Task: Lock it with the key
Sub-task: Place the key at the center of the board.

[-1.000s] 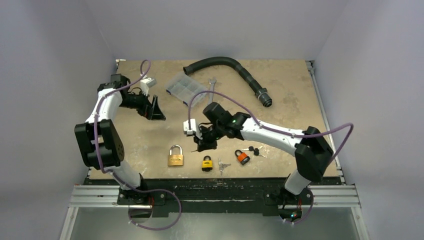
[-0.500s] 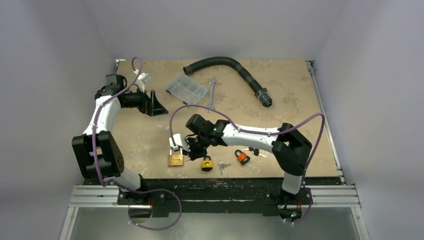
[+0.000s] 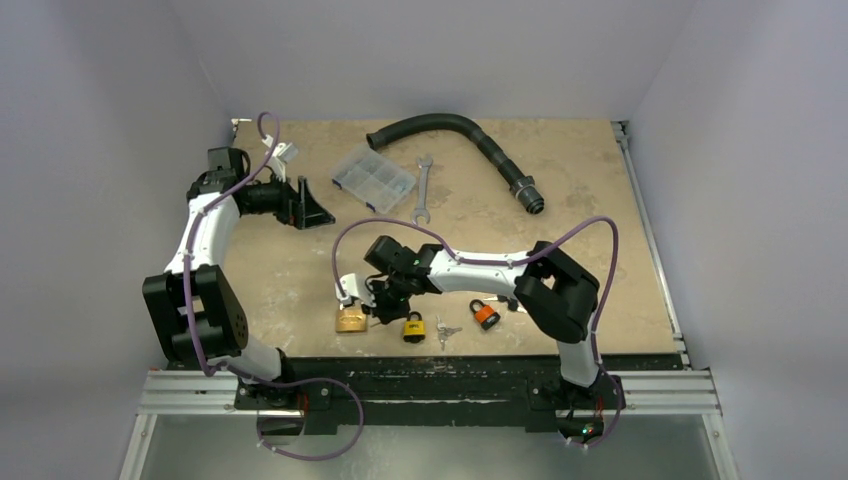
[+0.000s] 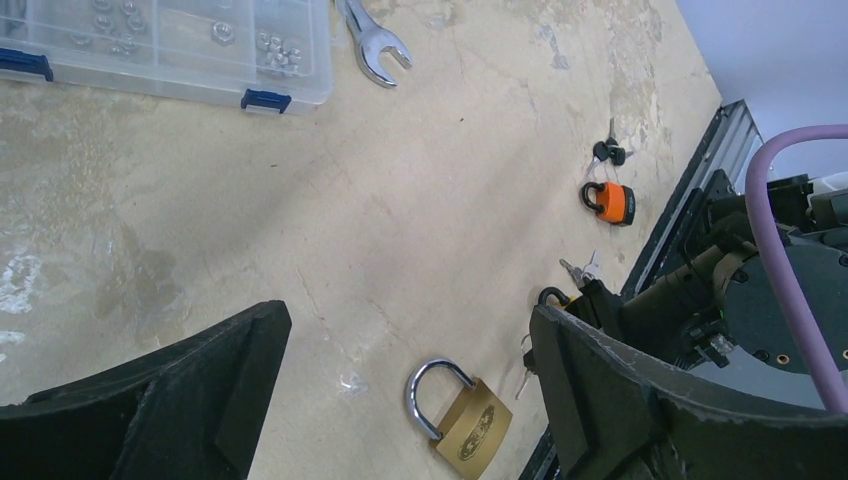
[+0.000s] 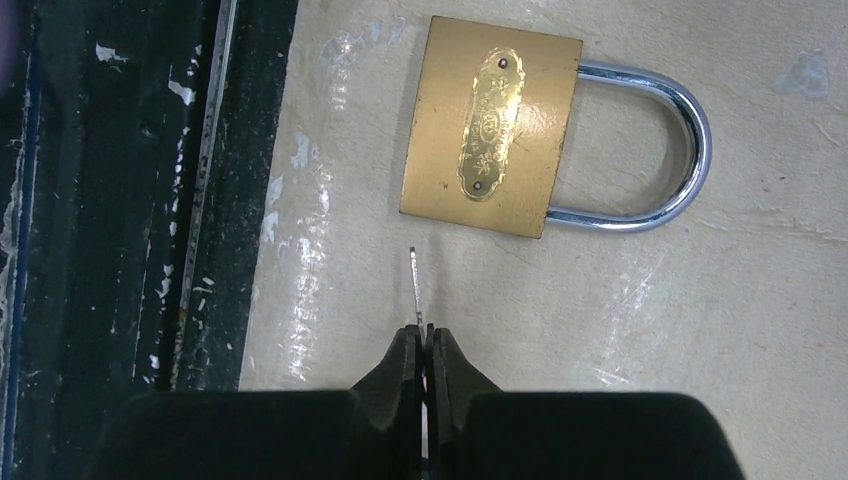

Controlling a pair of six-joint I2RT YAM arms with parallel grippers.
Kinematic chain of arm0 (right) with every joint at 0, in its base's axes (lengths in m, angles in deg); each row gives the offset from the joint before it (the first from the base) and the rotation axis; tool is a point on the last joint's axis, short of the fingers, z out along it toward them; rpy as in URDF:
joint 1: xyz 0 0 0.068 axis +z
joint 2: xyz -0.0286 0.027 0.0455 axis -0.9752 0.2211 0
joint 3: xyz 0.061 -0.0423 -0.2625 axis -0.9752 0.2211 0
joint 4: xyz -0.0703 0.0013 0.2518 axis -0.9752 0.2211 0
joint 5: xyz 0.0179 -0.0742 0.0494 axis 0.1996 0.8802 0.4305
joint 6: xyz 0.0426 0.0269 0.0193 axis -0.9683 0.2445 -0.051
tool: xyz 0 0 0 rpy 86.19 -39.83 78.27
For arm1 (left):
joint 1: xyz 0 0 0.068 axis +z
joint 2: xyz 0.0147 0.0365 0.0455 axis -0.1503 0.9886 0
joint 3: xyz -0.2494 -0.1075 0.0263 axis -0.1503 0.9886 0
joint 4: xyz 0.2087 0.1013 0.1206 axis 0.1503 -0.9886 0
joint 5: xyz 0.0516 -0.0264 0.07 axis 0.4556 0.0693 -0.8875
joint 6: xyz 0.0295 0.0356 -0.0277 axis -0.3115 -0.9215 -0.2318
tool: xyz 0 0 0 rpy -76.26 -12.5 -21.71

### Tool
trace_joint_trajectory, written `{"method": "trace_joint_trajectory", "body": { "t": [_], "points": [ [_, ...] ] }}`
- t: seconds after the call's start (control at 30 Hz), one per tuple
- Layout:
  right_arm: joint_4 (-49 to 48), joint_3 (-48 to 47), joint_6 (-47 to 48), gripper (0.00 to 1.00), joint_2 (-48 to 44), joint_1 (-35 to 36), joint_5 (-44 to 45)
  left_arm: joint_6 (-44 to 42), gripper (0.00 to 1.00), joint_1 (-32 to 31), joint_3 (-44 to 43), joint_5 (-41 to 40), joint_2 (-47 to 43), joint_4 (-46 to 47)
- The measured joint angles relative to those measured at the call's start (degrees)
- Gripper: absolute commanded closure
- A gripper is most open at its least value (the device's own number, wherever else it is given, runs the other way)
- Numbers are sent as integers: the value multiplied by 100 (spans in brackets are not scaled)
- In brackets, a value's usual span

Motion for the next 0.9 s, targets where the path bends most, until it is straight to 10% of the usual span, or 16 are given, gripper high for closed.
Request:
{"method": "trace_joint_trajectory", "body": {
  "t": [0.9],
  "points": [
    [-46,-140,-549,22,-1167,-319,-225,-138,0,7,74,35,0,-136]
  ]
}}
